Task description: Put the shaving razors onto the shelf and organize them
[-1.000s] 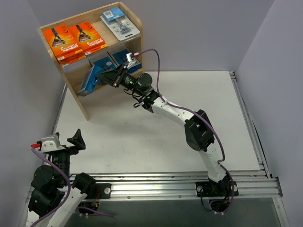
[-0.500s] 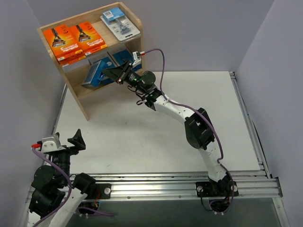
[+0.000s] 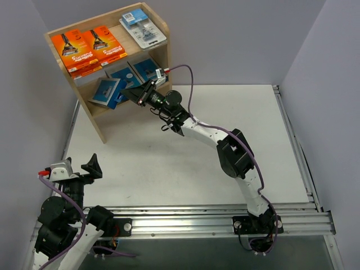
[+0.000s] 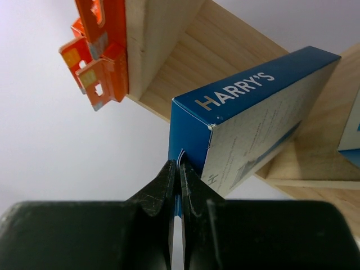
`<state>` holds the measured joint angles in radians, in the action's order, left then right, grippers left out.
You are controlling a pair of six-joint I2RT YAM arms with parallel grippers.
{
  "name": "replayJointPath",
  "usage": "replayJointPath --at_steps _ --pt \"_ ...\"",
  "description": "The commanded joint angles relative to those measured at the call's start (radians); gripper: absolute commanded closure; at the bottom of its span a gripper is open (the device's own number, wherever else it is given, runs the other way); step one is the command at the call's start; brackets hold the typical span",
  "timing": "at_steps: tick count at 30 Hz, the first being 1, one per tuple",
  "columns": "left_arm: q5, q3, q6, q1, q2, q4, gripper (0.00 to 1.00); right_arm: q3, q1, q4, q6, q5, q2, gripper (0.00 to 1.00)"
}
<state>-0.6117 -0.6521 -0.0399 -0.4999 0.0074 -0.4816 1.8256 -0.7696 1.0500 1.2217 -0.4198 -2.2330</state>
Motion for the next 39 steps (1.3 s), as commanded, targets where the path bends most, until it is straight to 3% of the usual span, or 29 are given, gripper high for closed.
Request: replayJointPath --at_steps 1,15,21,26,39 --pt "0.018 -0.001 0.014 0.009 -0.069 0.037 0.05 -0.012 -0.030 0.064 -0.037 0.041 0.049 1.00" --pt "0.032 0.000 0.014 0.009 -0.081 0.037 0.05 -0.114 -0.105 0.091 0.001 0.234 0.021 1.00" --pt "0.030 0.000 0.014 0.009 -0.081 0.037 0.05 -0.088 -0.117 0.105 0.041 0.231 -0.025 1.00" --pt "0.030 0.000 0.014 0.009 -0.081 0.037 0.05 -0.084 -0.123 0.079 0.038 0.231 -0.028 0.87" --pt "0.029 0.000 0.014 0.009 -0.081 0.038 0.05 -0.057 -0.123 0.062 0.047 0.197 -0.065 0.90"
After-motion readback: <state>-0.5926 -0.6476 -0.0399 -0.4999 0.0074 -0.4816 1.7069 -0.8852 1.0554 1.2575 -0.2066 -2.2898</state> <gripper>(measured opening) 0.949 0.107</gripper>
